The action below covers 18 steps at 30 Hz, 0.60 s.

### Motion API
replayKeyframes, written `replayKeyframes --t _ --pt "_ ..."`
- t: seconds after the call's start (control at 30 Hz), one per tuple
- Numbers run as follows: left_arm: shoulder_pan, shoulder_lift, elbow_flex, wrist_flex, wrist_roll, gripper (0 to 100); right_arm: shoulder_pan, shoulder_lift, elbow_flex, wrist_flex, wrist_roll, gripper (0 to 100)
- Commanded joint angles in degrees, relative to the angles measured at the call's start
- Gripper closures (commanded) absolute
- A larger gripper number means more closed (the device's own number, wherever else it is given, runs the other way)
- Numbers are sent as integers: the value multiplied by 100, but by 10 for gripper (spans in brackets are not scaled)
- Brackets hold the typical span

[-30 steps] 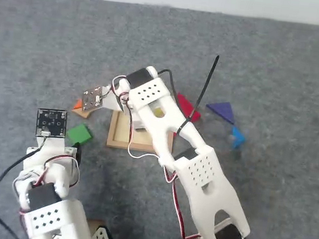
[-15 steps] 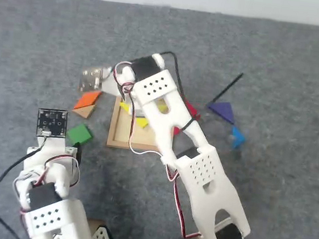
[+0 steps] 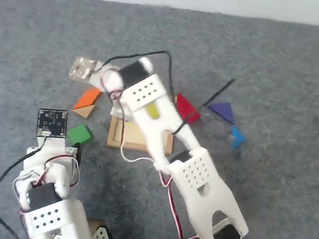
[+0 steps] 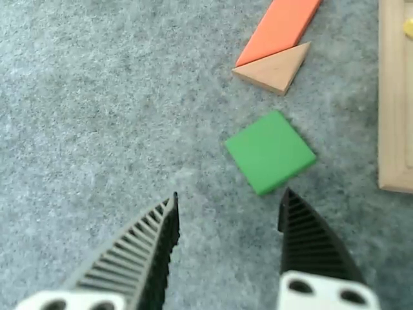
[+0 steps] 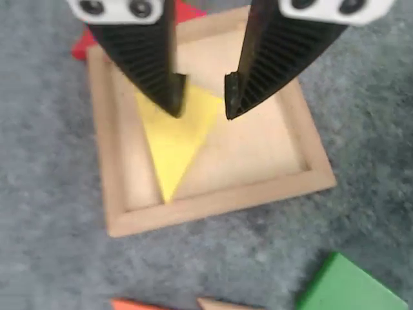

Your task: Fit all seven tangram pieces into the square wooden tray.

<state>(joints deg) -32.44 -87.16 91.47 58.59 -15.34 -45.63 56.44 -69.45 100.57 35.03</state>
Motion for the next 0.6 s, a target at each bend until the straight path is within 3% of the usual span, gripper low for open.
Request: replayKeyframes --t 0.0,0.57 --pt "-35 -62 -40 0 -26 758 -110 171 -290 84 -299 952" --pt "-35 -62 -40 0 -35 758 479 1411 -1705 -277 -404 971"
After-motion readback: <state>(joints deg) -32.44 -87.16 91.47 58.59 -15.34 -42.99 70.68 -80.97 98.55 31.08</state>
